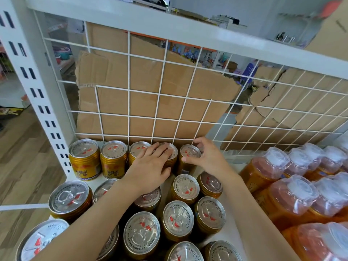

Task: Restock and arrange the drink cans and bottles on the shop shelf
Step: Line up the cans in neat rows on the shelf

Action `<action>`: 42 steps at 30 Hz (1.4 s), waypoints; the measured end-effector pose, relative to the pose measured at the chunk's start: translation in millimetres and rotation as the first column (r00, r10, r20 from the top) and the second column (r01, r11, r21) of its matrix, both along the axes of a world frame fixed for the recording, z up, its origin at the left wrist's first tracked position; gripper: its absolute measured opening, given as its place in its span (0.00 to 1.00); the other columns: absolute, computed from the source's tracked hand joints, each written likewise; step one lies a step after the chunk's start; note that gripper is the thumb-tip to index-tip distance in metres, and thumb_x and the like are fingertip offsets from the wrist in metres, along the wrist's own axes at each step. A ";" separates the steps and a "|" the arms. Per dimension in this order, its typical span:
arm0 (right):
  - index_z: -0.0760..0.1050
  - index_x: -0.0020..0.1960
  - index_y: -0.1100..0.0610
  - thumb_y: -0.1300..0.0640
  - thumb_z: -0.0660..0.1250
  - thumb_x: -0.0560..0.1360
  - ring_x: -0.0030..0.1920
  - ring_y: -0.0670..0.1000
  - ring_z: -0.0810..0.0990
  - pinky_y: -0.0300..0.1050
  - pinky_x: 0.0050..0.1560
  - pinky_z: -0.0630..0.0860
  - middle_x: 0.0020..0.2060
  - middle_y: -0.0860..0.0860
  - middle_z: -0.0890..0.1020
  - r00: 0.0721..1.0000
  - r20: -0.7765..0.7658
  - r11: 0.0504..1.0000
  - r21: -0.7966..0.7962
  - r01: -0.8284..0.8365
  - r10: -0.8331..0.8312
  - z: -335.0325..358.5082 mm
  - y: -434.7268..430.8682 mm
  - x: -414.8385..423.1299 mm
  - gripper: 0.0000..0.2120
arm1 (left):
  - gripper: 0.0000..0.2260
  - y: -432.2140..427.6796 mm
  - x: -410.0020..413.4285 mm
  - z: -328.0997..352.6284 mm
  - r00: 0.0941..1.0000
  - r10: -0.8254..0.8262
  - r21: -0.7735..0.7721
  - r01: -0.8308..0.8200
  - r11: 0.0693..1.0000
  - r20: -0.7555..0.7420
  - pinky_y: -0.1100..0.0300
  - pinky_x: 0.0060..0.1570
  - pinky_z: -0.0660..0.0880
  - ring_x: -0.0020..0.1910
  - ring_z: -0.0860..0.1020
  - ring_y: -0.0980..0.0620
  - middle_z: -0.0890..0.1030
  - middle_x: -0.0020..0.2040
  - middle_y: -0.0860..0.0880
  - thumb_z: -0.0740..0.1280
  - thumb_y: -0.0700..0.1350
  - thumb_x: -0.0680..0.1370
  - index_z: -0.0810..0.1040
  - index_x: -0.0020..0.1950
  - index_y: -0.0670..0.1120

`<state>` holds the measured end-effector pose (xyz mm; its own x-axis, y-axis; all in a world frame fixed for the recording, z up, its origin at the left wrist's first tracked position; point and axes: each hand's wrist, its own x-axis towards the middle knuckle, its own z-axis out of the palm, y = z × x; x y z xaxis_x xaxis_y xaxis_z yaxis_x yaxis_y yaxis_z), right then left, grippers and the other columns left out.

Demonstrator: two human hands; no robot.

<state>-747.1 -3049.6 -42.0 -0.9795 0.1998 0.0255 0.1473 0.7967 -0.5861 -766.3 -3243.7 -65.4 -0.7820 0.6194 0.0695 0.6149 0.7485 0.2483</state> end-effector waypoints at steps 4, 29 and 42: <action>0.69 0.64 0.53 0.46 0.75 0.66 0.59 0.50 0.74 0.50 0.59 0.72 0.59 0.49 0.76 1.000 0.009 0.997 0.076 -0.004 0.003 1.8 0.8 -1.3 0.31 | 0.25 -0.5 -0.4 -1.5 1.000 0.000 0.016 0.000 1.000 -0.002 0.55 0.72 0.44 0.76 0.44 0.53 0.48 0.77 0.55 0.51 0.55 0.81 0.49 0.77 0.52; 0.67 0.66 0.50 0.60 0.71 0.72 0.65 0.50 0.69 0.41 0.61 0.64 0.65 0.49 0.72 0.993 -0.025 0.993 -0.017 -0.116 0.116 -4.3 9.1 5.4 0.25 | 0.43 0.5 -0.5 -1.4 1.000 0.005 -0.015 -0.005 1.000 -0.012 0.56 0.72 0.44 0.76 0.44 0.54 0.47 0.77 0.55 0.31 0.62 0.62 0.48 0.77 0.53; 0.68 0.65 0.50 0.63 0.68 0.73 0.65 0.48 0.68 0.39 0.64 0.61 0.63 0.48 0.69 0.987 -0.050 0.988 -0.022 -0.151 0.150 -7.0 8.8 9.3 0.23 | 0.43 0.5 0.2 -0.5 1.000 0.005 0.000 -0.005 1.000 0.002 0.55 0.72 0.45 0.76 0.45 0.54 0.48 0.77 0.55 0.32 0.63 0.63 0.50 0.77 0.53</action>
<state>-737.8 -3040.9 -49.0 -0.9962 0.0515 0.0704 -0.0022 0.7922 -0.6103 -766.1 -3243.2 -65.8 -0.7855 0.6152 0.0676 0.6103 0.7519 0.2493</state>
